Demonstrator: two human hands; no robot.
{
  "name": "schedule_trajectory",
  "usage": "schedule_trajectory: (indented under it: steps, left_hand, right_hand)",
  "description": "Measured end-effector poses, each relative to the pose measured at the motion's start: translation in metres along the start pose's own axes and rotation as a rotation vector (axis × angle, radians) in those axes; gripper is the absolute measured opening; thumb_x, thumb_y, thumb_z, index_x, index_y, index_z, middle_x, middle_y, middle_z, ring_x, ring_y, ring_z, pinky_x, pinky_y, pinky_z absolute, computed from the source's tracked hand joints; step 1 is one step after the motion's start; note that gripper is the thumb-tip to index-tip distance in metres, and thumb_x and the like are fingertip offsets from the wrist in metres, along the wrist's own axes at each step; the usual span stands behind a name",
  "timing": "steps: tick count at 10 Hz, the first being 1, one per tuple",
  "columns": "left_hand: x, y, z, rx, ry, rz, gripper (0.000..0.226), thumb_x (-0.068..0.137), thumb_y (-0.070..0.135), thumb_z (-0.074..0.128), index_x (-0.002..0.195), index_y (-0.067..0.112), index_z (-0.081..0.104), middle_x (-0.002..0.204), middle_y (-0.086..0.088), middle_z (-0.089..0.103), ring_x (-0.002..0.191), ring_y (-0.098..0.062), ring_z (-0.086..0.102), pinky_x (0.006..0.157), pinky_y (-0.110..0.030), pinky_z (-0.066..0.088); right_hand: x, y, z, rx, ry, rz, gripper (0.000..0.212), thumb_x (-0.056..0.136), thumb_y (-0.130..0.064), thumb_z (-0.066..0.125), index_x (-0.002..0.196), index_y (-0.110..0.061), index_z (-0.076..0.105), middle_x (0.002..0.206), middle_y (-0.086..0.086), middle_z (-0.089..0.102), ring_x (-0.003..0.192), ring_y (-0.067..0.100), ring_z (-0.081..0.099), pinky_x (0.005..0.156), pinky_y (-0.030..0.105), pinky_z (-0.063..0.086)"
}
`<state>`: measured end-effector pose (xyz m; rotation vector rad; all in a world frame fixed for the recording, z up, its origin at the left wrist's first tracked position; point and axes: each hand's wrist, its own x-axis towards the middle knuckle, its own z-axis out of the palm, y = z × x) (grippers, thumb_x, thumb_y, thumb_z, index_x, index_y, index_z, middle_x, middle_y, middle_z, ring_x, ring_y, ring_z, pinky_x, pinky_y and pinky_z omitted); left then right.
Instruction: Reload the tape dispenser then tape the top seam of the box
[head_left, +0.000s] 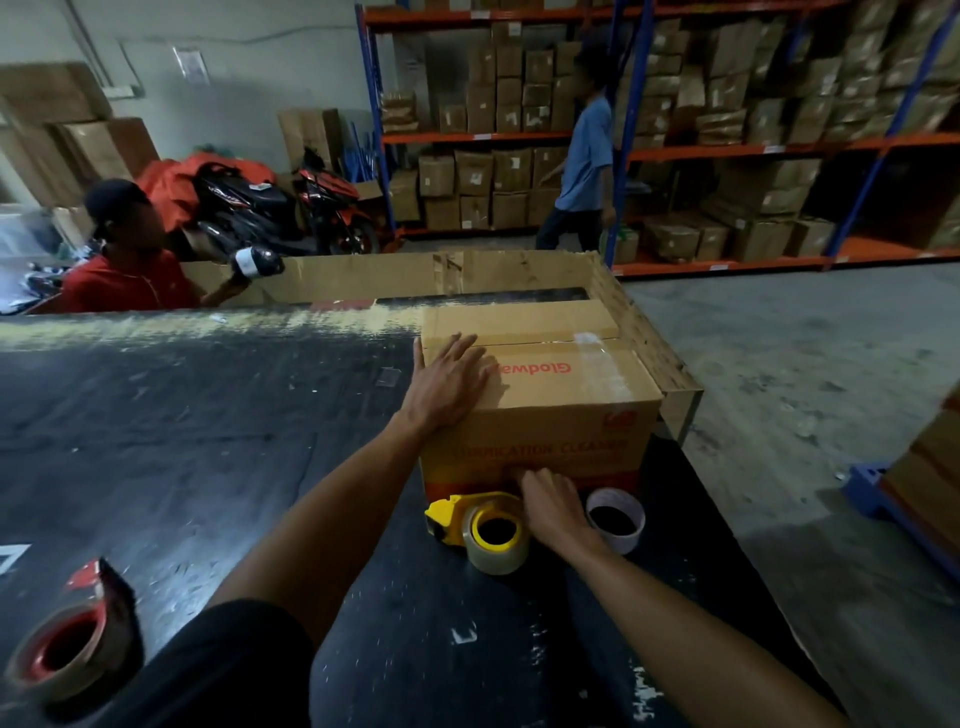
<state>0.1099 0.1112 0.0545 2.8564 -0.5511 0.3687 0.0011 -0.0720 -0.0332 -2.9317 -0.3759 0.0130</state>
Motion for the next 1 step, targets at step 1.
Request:
schedule_trajectory:
  steps: [1]
  left_hand:
    - [-0.0341,0.0199,-0.0121,-0.095,0.085,0.165,0.052,0.106,0.049,0.023,0.147,0.026,0.046,0.162,0.000,0.036,0.152,-0.017,0.026,0.124,-0.059,0.001]
  right_hand:
    - [-0.0189,0.0182,-0.0009,0.155,0.105,0.019,0.029,0.101,-0.043,0.055,0.109,-0.017,0.067,0.102,0.009,0.073,0.097,0.035,0.067,0.076,0.041,0.047]
